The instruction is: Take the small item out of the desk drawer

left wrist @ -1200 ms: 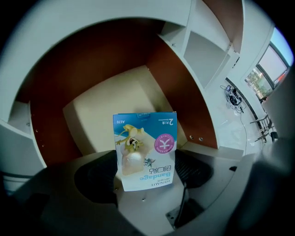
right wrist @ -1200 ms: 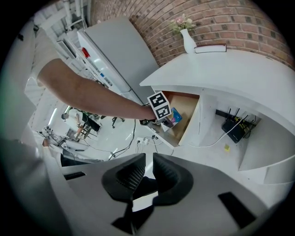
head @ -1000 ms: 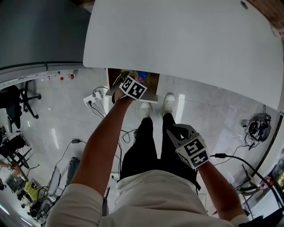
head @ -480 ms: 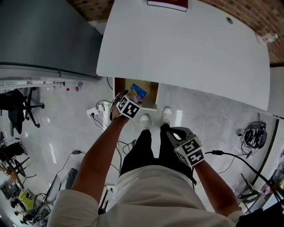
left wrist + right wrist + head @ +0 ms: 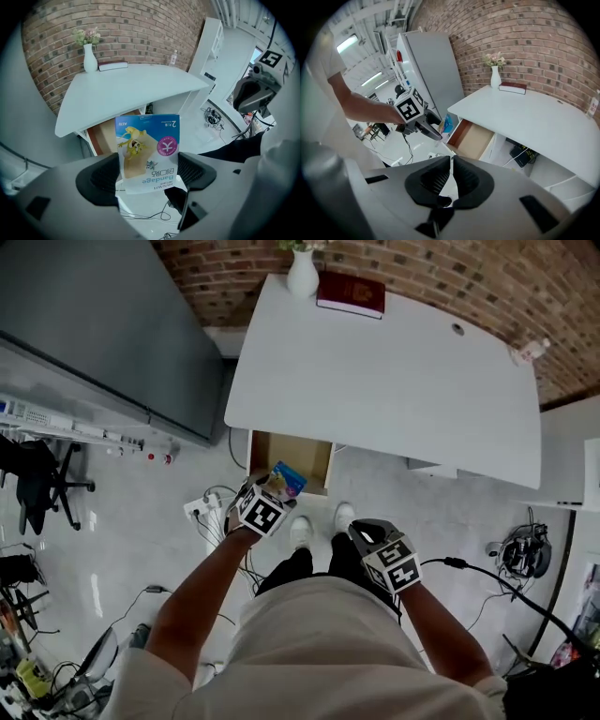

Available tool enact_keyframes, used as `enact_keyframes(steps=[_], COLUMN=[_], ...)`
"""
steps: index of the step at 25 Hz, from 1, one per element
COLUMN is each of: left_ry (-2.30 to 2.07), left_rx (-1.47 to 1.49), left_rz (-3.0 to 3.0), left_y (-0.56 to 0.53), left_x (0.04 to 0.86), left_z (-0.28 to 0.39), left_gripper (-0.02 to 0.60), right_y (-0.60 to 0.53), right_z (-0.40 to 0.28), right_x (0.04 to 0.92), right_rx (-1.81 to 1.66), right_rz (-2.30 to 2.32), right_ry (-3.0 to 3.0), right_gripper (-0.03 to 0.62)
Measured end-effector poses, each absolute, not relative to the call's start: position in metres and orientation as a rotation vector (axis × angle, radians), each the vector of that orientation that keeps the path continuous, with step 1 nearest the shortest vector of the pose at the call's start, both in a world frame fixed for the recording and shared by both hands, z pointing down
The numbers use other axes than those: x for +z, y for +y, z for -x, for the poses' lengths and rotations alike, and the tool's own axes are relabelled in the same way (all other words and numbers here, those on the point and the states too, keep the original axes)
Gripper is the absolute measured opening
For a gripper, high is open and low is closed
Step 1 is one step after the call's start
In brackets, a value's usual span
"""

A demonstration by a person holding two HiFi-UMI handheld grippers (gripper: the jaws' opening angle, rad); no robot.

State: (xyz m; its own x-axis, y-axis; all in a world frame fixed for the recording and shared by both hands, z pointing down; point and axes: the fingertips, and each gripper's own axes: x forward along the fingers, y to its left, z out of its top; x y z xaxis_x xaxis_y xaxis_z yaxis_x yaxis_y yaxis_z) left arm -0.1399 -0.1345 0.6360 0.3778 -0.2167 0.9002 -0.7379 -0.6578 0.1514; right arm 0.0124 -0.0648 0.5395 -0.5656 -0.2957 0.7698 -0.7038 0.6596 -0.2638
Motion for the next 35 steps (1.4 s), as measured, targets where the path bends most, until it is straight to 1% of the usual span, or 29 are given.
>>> enact_keyframes(steps=[6,14,23,35], left_ry=[-0.827,-0.834,-0.857,-0.867], left_rx=[1.083,0.958,0.903,0.882], left_rz=[-2.133,-2.177,-2.190,-2.196], left_y=[-0.109,-0.086,-0.075,-0.057], left_x=[0.562,0.503,0.480,0.476], left_z=[0.145,0.138,0.147,0.156], left_gripper=[0.373,0.373,0.373,0.373], right_y=[-0.068,-0.067,-0.063,-0.047], right_z=[-0.009,-0.004,0.000,0.002], right_x=[0.504,0.478,0.456,0.451], right_rx=[0.669,0.611,0.572,0.560], right_rz=[-0.837,-0.912,-0.936,-0.978], right_ry=[-2.189,-2.207,-2.221,-2.233], right_gripper=[0.041,0.037,0.037,0.035])
